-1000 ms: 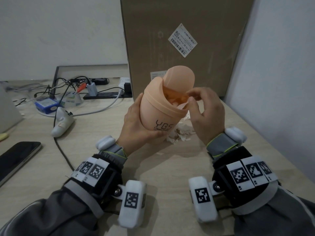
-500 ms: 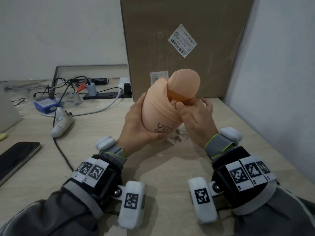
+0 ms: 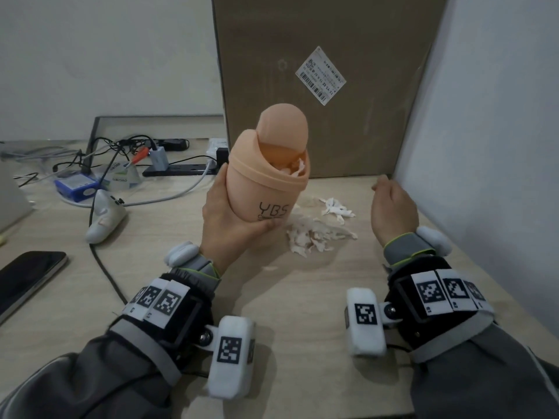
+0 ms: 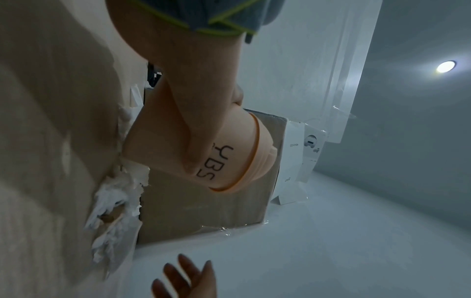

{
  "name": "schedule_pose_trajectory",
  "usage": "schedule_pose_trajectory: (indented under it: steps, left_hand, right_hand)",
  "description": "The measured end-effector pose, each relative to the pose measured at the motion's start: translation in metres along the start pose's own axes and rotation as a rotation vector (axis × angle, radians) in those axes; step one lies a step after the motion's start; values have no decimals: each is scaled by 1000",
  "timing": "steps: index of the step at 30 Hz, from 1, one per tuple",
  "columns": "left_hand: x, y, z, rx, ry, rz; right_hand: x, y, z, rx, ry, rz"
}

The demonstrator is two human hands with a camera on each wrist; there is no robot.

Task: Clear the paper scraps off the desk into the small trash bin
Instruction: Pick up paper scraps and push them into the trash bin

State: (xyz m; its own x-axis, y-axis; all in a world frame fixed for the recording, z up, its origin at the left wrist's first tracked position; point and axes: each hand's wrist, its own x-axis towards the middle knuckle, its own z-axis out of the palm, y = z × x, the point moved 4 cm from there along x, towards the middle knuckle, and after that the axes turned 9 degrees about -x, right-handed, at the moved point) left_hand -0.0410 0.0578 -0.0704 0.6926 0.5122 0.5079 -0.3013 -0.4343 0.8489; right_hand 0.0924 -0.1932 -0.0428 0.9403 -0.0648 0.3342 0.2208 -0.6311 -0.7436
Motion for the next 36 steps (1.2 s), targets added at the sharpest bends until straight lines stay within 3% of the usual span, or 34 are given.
schedule_pose_trajectory:
  steps: [3,5,13,19,24,30,36]
  left_hand:
    - [3,-5,-7,-13,82,-23]
    - [4,-10,-12,-6,130,-34]
    - [10,-22,-23,3,209,-61]
    - [14,-38,-32,-22,250,-133]
    - [16,-43,-31,-35,223,-139]
    - [15,-41,-28,-37,210,-146]
    - [13,-39,-28,-35,194,-150]
  right_hand:
    - [7,14,15,-165,-250,63]
    - [6,16,27,-240,-333,-12]
    - [13,6,55,-278,-385,-176]
    - [27,7,83,-337,-559,-243]
    - [34,5,97,-361,-670,-136]
    - [13,-10,80,-88,-766,-161]
    - [-8,-7,61,15,-807,-152]
